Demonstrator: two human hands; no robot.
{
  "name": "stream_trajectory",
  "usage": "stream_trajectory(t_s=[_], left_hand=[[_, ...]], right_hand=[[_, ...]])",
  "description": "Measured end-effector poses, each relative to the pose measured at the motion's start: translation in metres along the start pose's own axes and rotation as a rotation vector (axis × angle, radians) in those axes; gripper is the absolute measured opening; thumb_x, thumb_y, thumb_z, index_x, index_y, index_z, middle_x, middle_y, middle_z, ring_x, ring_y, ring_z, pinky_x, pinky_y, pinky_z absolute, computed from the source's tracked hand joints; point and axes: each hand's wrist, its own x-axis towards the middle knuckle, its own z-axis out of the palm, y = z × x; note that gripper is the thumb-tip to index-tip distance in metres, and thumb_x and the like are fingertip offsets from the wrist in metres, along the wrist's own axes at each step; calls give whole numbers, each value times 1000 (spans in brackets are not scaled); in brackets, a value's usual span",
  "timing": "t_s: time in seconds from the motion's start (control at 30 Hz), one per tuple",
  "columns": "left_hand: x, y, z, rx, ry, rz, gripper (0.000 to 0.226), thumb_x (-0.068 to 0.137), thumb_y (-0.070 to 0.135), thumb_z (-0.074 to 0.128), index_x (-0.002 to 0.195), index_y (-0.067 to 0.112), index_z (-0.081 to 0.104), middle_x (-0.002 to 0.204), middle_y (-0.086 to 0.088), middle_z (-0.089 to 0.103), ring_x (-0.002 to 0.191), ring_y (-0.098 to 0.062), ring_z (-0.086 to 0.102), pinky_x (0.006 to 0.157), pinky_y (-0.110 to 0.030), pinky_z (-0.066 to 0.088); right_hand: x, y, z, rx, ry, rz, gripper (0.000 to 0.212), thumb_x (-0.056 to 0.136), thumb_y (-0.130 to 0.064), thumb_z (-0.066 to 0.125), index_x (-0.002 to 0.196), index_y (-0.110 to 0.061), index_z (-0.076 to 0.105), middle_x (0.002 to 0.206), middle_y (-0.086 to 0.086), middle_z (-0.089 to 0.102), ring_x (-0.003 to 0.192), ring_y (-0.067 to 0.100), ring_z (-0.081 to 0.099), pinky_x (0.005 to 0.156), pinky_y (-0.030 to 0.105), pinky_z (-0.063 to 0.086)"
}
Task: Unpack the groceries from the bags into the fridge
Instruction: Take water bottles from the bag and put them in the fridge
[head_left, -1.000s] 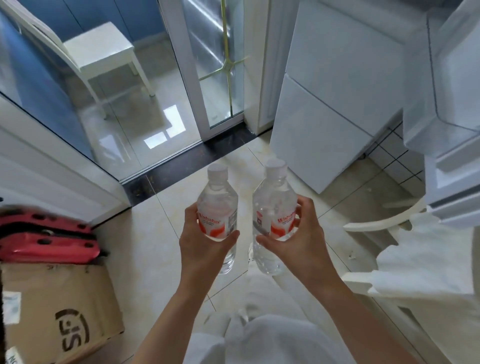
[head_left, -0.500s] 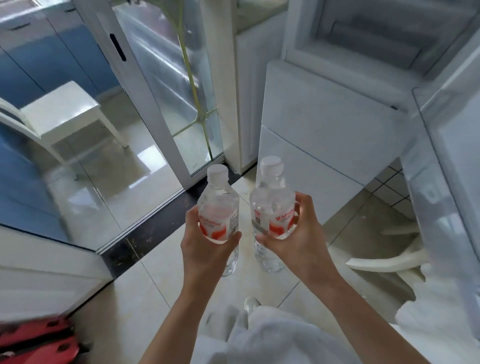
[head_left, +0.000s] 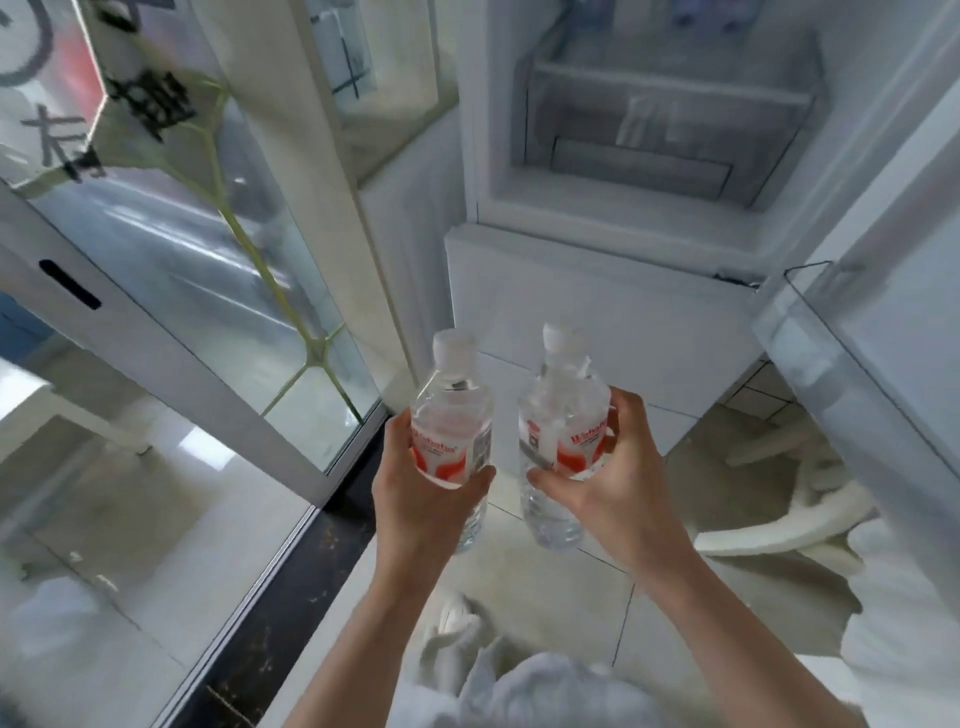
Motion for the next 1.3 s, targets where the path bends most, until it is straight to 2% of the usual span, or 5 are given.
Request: stream_trajectory(t_s=[0.1, 0.27, 0.5, 0.9, 1.3], left_hand=[[44, 6, -7, 18, -59, 50, 75, 55, 18, 92, 113, 34, 47, 100, 17, 63, 91, 0, 62, 77, -21, 51], [106, 24, -6, 13, -162, 126, 75, 56, 20, 92, 111, 37, 44, 98, 21, 60, 88, 10, 59, 68, -8, 46], [178, 61, 33, -8, -267, 251, 75, 56, 19, 92, 110, 36, 43, 92, 25, 58, 83, 17, 57, 65, -1, 45], [296, 165, 141, -191, -268, 378, 71, 55, 19, 92, 113, 25, 51, 99, 13, 65, 91, -7, 66, 80, -32, 56], [395, 292, 215, -332, -234, 503, 72, 59, 20, 90, 118, 26, 50, 105, 11, 66, 94, -4, 65, 85, -32, 56]], right_hand=[[27, -15, 12, -4, 73, 28, 82, 57, -22, 90, 121, -28, 40, 106, -21, 57, 94, -7, 58, 71, 4, 46], [65, -30, 24, -32, 201, 45, 83, 58, -23, 90, 123, -26, 39, 105, -24, 55, 95, -4, 59, 75, 10, 48], [125, -49, 9, -69, 303, 40, 76, 63, -23, 88, 121, -28, 39, 102, -29, 51, 95, -10, 54, 72, -2, 43], [278, -68, -69, -15, 477, -57, 71, 60, -14, 88, 110, -32, 41, 95, -23, 57, 84, -20, 54, 63, -1, 41], [405, -102, -143, 27, 775, -200, 77, 61, -11, 87, 121, -24, 40, 103, -17, 55, 91, -4, 60, 67, 2, 44]])
